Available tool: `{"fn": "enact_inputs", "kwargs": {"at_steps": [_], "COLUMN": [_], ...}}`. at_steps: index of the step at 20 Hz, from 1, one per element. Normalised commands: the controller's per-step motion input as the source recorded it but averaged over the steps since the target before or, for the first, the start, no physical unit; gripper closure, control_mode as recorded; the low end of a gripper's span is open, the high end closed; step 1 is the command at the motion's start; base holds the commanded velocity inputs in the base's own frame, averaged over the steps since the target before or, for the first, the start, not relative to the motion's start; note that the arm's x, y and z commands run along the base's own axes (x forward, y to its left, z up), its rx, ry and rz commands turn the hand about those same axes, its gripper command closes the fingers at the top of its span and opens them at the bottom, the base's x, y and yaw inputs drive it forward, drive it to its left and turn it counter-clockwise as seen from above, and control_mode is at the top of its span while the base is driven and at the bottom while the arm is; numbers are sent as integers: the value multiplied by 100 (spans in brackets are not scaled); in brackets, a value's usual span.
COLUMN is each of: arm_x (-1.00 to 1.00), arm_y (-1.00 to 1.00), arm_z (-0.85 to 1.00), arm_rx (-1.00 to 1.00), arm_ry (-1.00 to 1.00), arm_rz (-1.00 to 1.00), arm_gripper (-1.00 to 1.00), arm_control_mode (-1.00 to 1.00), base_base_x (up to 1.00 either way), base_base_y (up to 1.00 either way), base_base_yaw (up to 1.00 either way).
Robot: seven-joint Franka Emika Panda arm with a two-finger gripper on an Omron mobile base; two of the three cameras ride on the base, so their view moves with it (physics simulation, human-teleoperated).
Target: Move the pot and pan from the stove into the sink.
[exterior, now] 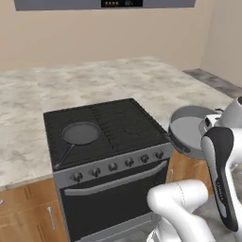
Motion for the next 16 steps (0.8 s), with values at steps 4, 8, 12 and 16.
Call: {"fn": "enact_inputs", "kwargs": {"at_steps": [4, 8, 12, 16], "arm_x": [0, 0, 0, 0], "arm_y": [0, 0, 0, 0], "arm_z": [0, 0, 0, 0], "arm_rx": [0, 0, 0, 0], "arm_ry": [0, 0, 0, 0], "arm_rz": [0, 0, 0, 0], "arm_gripper": [100, 100, 100, 100], "arm_control_mode": [100, 100, 100, 100], "base_base_x": [0, 0, 0, 0], "base_base_y": [0, 0, 0, 0], "base_base_yaw": [-50, -50, -50, -50]}}
